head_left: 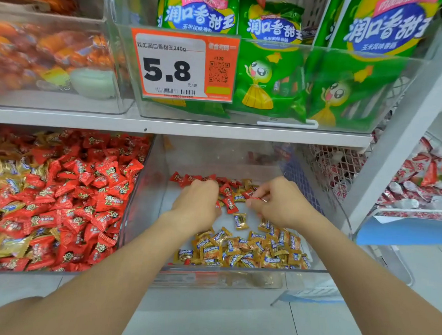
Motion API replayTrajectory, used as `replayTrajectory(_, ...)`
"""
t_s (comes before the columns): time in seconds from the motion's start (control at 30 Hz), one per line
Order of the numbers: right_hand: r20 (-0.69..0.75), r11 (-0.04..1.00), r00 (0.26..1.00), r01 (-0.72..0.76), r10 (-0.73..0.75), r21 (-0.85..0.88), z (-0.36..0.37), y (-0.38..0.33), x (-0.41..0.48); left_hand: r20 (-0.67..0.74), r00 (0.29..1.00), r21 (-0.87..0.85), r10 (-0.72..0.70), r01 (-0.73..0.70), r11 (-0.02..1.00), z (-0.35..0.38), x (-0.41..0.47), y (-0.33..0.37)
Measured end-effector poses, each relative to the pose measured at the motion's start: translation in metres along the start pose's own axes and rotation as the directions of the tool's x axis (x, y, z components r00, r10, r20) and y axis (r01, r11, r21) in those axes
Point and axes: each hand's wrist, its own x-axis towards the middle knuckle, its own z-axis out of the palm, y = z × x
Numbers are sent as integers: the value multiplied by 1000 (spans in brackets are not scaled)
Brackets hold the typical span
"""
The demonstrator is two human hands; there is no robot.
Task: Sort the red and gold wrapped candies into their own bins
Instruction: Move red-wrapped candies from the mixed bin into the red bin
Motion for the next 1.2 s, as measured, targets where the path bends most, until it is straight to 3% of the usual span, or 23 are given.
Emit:
replayTrajectory(0.13,-72,999,996,-46,44,-29,6,-5,8,-118,989,127,-87,102,987,-8,11,-4)
replayTrajectory(0.33,-92,987,996,-23,8,-157,13,-11,26,36,969,63,-245,242,968,12,38,-20)
replayTrajectory(0.53,148,900,981,-49,124,-432,35,-1,34,-57,995,111,-87,93,989,11,37,-12)
replayTrajectory(0.67,141,858,973,-86,181,-506,39,1,34,-52,998,15,-35,36,999,13,35,-14)
replayTrajectory(0.73,130,897,984,-52,121,-439,36,0,34,-57,998,-30,-3,1,1000,14,32,-13)
replayTrajectory(0.93,76,999,996,-38,40,-26,16,2,27,-52,990,-25,128,-129,991,22,35,-15)
replayTrajectory(1.07,135,990,987,-104,90,94,3,2,15,39,981,121,188,-191,974,22,37,-12)
replayTrajectory(1.2,194,968,966,-201,171,147,-2,8,10,27,985,63,168,-170,983,19,36,-9)
